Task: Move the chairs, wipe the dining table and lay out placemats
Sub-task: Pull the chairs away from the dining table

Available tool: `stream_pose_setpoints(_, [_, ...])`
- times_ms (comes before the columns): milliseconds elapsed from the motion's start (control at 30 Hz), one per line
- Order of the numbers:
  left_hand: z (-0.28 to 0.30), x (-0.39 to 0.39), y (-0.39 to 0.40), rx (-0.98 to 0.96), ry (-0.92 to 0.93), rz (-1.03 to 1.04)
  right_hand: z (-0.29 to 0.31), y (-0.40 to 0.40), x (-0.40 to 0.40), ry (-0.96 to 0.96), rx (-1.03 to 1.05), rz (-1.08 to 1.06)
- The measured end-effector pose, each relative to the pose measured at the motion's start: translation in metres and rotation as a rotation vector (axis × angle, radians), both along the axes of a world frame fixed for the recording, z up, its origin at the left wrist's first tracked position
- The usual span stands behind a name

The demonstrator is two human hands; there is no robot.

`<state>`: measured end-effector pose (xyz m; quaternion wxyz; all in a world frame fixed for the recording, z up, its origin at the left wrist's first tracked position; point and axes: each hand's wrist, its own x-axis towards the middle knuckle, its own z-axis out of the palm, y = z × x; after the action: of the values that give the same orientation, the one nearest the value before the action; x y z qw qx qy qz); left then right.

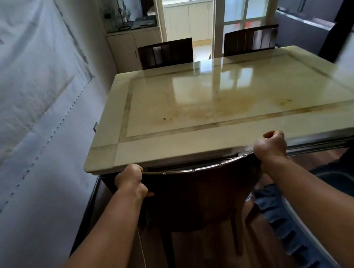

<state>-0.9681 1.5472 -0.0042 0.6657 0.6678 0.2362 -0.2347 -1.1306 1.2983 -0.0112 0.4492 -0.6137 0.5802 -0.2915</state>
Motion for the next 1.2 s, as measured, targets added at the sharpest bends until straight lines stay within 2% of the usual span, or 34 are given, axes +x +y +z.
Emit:
stream_pose_setpoints(467, [-0.029, 0.077, -0.044, 0.032, -0.012, 0.088, -0.017, -0.039, 0.076, 0.018, -0.015, 0.016])
stream_pose_setpoints(633, [-0.036, 0.075, -0.042, 0.036, 0.018, 0.075, -0.028, -0.037, 0.079, 0.045, -0.001, 0.029])
stream_pose_setpoints(833, [-0.036, 0.064, -0.041, 0.029, -0.071, 0.133, -0.021, -0.035, 0.075, 0.020, 0.042, 0.106])
stream_pose_setpoints(967, [-0.025, 0.043, -0.050, 0.118, -0.157, 0.085, -0.013, -0.022, 0.068, 0.084, 0.060, 0.192])
stream_pose_setpoints(1100, [-0.003, 0.024, -0.042, 0.026, -0.145, -0.016, -0.004, 0.013, 0.058, 0.133, 0.001, 0.324])
stream_pose_setpoints(1200, [0.012, 0.003, -0.030, -0.049, -0.160, -0.147, 0.004, 0.041, 0.050, 0.059, -0.116, 0.424])
